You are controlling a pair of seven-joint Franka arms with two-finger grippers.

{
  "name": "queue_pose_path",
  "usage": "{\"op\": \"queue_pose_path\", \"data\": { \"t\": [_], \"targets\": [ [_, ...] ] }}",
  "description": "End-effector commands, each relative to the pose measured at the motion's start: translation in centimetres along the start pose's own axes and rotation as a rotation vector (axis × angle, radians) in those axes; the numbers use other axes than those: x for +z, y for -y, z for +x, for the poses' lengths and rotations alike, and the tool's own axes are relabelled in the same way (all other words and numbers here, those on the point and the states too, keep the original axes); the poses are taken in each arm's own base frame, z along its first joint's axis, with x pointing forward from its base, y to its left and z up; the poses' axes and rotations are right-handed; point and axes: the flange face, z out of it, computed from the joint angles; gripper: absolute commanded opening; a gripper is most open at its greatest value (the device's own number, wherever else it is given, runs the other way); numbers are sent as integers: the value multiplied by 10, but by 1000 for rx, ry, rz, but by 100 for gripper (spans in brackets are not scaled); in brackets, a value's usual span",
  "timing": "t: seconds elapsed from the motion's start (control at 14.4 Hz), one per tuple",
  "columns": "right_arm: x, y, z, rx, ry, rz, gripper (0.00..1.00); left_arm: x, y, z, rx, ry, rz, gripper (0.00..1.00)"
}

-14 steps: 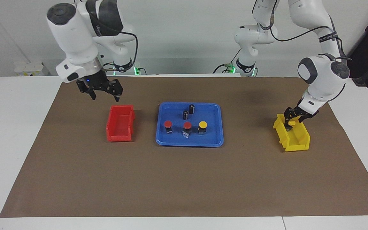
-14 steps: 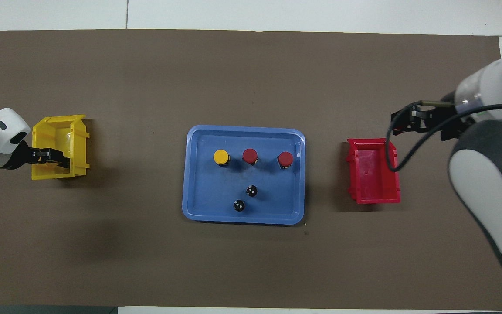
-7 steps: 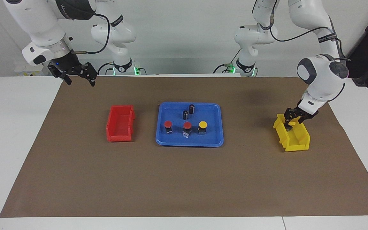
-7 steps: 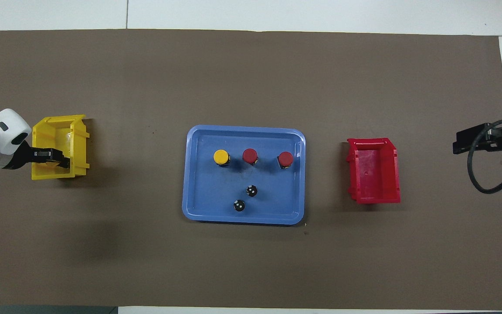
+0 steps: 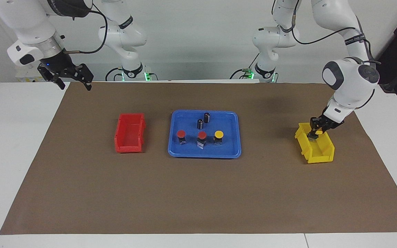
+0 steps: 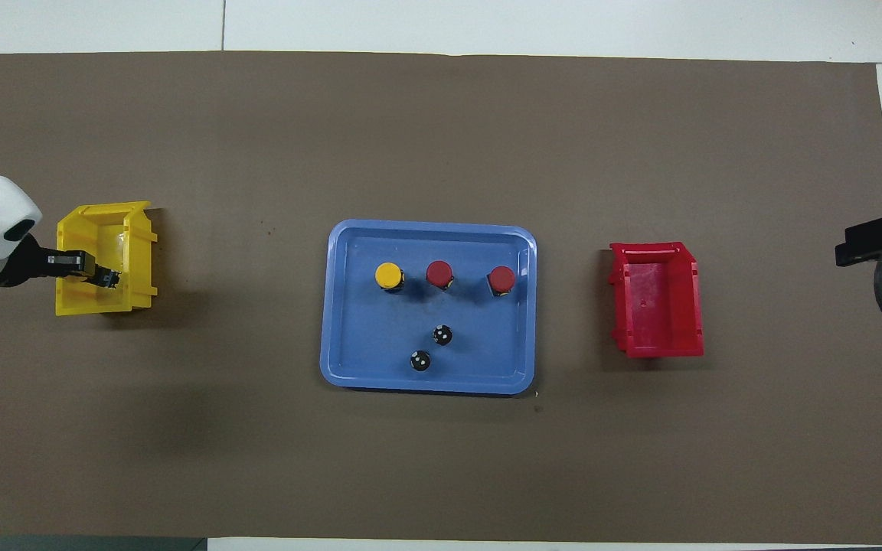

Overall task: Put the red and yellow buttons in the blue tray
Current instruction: 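Lift the second yellow button out of the holder with the left gripper, then carry the yellow button to the tray and release it with the left gripper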

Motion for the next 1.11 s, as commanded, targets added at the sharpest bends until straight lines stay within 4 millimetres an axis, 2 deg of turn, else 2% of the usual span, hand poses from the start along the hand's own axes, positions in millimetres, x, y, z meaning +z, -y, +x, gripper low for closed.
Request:
{"op": "queue_pose_path", "data": {
  "t": [0.0, 0.07, 0.14, 0.28, 0.42, 0.55, 0.62, 0.76, 0.9, 1.04],
  "targets": [
    [1, -2, 0, -29, 15, -16, 100, -69, -44, 20, 70, 31, 155, 2],
    [1, -2, 1, -29, 15, -14, 100, -78, -78, 24, 48, 36, 192, 2],
    [1, -3, 1, -31, 11, -14, 100, -73, -112, 25, -32, 21, 177, 2],
    [1, -5, 1, -27, 11, -14, 100, -68, -192, 18, -141, -11, 114, 2],
    [0, -7, 1, -23, 5, -14, 100, -63, -255, 9, -162, -20, 29, 2],
    [0, -7, 2, -19, 3, -14, 100, -40, -322, -4, -141, -48, 13, 2],
    [-1, -7, 1, -20, 3, -14, 100, -25, -342, -8, -134, -52, 12, 2],
    [-1, -12, 1, -11, 3, -13, 100, -7, -378, -20, -83, -45, 6, 2],
    [-1, -12, 1, -10, 1, -13, 100, 11, -391, -22, -68, -36, 2, 2],
    [0, -13, 2, -8, 1, -12, 100, 23, -395, -26, -59, -39, 2, 2]
  ]
}}
